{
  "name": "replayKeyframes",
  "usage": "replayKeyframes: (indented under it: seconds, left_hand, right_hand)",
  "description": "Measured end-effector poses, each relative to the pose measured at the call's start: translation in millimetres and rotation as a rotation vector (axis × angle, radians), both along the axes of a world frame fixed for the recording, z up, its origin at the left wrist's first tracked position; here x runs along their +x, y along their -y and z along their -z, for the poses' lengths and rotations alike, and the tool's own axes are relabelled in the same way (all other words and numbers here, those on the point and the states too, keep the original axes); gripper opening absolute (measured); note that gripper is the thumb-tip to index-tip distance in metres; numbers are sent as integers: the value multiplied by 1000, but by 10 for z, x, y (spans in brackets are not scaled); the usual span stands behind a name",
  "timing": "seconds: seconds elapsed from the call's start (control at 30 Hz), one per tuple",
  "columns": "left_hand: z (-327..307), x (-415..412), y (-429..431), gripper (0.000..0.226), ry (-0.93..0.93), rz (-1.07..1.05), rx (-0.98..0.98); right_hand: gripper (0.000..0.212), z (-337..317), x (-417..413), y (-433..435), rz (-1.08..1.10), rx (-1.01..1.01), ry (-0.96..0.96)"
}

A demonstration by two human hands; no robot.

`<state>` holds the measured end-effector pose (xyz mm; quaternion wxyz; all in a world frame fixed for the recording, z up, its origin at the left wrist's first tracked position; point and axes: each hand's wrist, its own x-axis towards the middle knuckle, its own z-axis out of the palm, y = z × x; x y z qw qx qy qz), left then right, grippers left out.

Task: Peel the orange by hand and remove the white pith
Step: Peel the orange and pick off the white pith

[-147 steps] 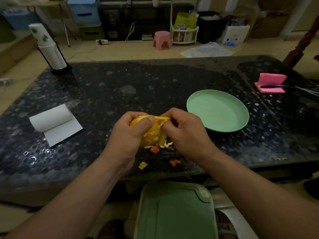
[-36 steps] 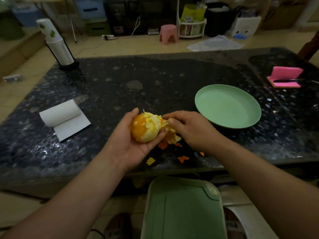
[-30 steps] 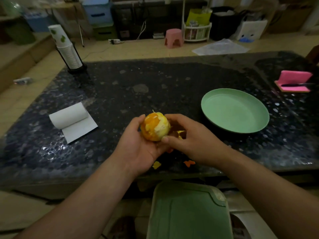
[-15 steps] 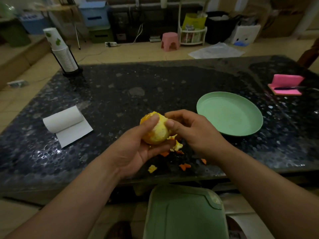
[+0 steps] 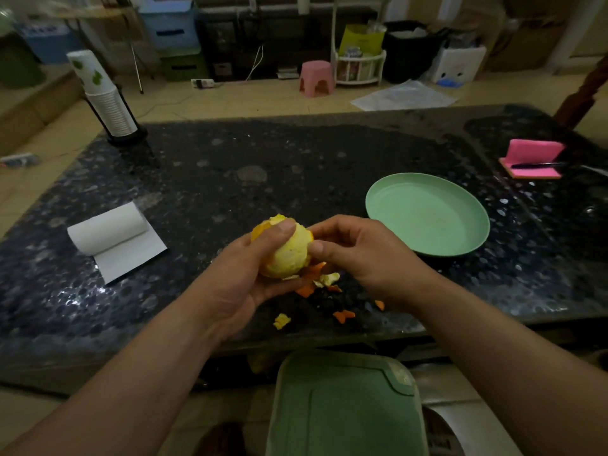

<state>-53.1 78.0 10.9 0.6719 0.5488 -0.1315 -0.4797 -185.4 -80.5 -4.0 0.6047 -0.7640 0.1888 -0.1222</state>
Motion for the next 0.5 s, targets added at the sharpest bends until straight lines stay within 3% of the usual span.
replayKeyframes:
  seconds: [0.17, 0.27, 0.37, 0.5]
  left_hand:
    - [62, -9, 10, 65, 236, 27, 90]
    - [74, -59, 11, 61, 305, 52, 75]
    - [64, -109, 15, 49, 381, 40, 59]
    - [122, -105, 18, 58, 407, 14, 42]
  right_hand:
    - [11, -66, -30, -1, -27, -232, -89]
    - [9, -79, -61, -9, -55, -335, -132]
    - [7, -76, -78, -24, -14, -383, -86]
    - [6, -49, -82, -44, 47, -368, -14]
